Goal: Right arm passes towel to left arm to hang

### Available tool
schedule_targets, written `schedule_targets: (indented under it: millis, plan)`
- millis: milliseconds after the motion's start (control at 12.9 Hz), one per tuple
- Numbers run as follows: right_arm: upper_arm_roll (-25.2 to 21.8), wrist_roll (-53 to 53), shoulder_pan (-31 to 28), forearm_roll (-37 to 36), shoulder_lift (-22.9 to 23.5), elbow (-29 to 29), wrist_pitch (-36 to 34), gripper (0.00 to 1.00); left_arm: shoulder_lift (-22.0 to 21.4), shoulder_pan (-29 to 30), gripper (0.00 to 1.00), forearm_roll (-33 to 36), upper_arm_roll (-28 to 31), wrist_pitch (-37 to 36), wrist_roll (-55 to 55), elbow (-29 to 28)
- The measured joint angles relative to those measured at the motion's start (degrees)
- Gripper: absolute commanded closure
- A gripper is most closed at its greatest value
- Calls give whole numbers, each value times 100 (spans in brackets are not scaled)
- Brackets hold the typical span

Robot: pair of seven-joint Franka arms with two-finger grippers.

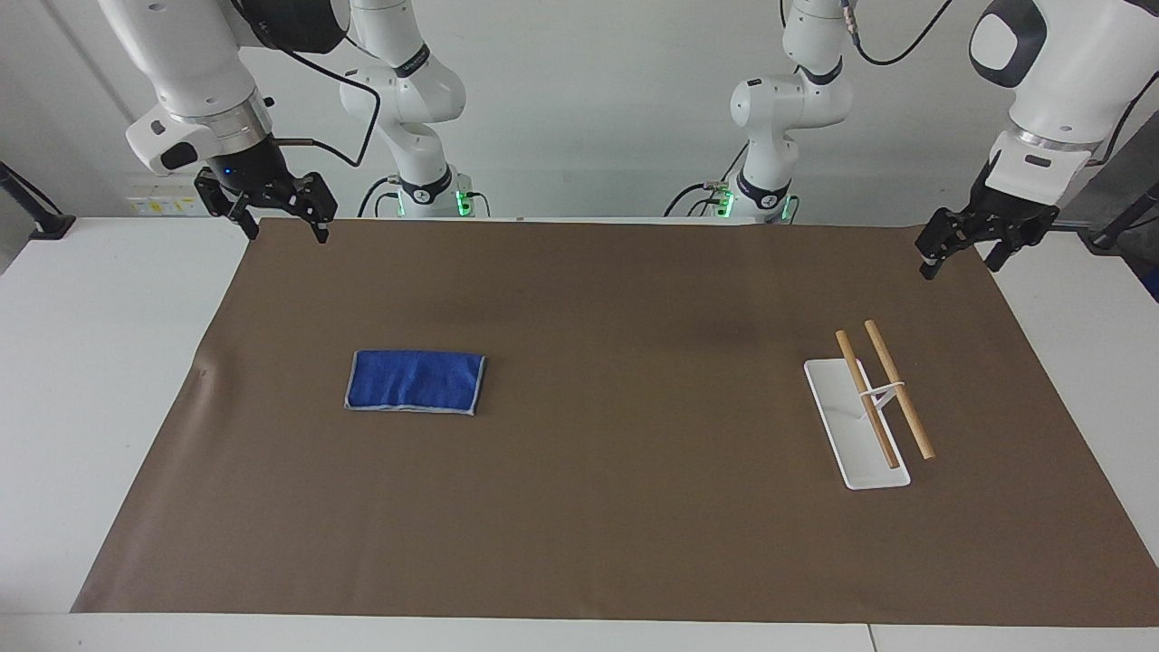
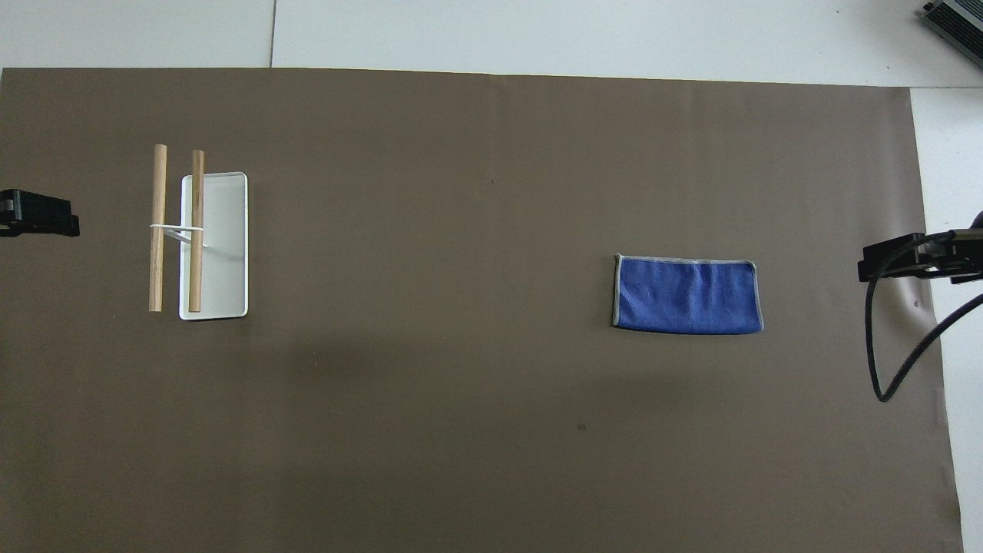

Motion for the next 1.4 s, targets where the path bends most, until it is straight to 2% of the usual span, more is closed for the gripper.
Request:
schedule_targets:
  millis: [1397]
  plan:
    - [54,-1,41,0,-2,-73,123,0,0,0,0,0,0,0,0,0]
